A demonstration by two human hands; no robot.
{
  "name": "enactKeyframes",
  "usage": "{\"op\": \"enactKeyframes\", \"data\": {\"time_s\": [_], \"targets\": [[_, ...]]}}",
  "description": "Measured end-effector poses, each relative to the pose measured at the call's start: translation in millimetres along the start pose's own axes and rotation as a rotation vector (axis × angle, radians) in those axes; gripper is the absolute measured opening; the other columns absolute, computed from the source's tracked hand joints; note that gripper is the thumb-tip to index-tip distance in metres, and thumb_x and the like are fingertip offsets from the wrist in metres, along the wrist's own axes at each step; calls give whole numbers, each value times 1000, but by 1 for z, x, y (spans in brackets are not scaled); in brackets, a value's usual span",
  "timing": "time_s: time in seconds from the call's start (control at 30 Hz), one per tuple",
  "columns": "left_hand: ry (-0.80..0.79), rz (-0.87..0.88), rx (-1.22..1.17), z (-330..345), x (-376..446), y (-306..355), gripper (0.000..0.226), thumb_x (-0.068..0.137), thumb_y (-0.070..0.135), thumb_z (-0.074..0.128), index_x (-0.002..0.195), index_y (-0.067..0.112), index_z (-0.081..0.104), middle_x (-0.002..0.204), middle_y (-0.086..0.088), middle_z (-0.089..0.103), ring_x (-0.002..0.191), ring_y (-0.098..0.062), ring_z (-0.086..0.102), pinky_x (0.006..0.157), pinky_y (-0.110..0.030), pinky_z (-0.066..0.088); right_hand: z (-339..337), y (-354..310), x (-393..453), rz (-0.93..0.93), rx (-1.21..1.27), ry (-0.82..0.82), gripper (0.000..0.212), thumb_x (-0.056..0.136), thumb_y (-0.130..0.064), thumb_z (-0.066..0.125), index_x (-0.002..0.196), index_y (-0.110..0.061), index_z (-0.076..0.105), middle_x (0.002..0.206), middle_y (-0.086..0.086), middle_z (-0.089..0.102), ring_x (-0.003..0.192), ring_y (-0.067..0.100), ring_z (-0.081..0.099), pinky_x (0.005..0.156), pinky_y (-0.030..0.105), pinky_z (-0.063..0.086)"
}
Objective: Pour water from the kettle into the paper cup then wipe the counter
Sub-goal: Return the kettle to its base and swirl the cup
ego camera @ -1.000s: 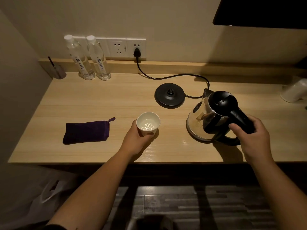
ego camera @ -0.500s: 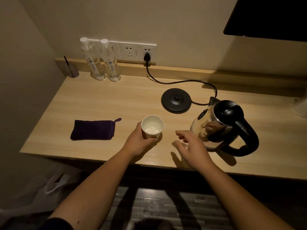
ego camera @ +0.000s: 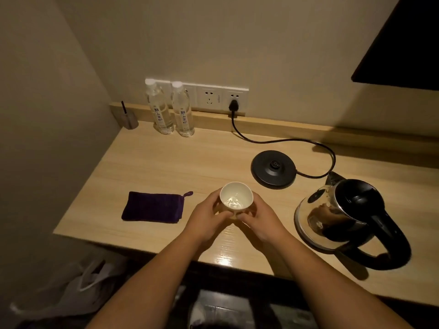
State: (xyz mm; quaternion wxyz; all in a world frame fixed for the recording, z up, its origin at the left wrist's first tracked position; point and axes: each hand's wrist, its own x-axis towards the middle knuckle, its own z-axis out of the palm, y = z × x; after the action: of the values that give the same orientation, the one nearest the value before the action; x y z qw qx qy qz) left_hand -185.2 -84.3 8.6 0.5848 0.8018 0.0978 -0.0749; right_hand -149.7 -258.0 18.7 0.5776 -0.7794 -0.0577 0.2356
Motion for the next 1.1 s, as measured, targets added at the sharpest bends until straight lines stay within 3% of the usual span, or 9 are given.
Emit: {"op": "enactKeyframes", "data": {"time_s": [0.1,0.23,0.37,0.5,0.67,0.8,0.97,1.1], "targets": [[35,19,35,-15,22,6,66,83,24,74,140,35,42,133,15,54,122,-4,47,101,-34,43,2,-12,25,-29,0,18,61,79,-7,72,124,-37,45,109,-24,56,93,-18,53,65,1,42],[62,77,84,-43,61,15,65,84,21,73,140,31,43,133,11,55,122,-6,48,101,-34,44,6,-32,72,-61,-102,34,64,81,-13,72,133,-34,42,115,-19,54,105,2,53,80,12,42],[51,111,103,-71,107,20,66,83,18,73,141,30,42,134,10,55,122,-7,48,102,-35,42,13,-49,119,-74,-115,64,65,81,-15,71,134,-37,39,114,-23,51,102,-2,50,71,4,39],[45,140,117,-92,149,18,65,82,18,74,139,32,44,133,13,55,118,1,48,97,-27,42,17,-58,162,-75,-128,87,67,82,-16,71,138,-32,38,129,-10,51,115,7,47,86,16,38],[38,139,88,-107,191,11,65,81,19,75,133,42,44,117,33,52,106,22,43,87,-14,37,21,-65,204,-86,-122,108,66,82,-18,72,136,-36,39,130,-11,51,117,9,47,86,19,39],[37,153,71,-110,217,11,64,79,20,75,128,45,45,115,35,52,108,19,45,85,-14,37,15,-67,230,-91,-121,120,68,80,-19,73,136,-37,40,130,-9,52,119,12,48,93,28,41],[30,152,40,-108,239,7,64,78,21,76,132,38,46,123,19,57,117,0,50,96,-28,41,9,-67,251,-88,-136,110,71,80,-19,75,138,-36,38,133,-9,51,121,11,46,96,31,40],[33,130,14,-103,242,0,63,79,19,76,131,38,46,119,26,55,113,8,49,94,-24,42,6,-63,255,-68,-120,87,72,81,-15,74,138,-40,37,134,-10,51,123,12,45,98,33,41]]}}
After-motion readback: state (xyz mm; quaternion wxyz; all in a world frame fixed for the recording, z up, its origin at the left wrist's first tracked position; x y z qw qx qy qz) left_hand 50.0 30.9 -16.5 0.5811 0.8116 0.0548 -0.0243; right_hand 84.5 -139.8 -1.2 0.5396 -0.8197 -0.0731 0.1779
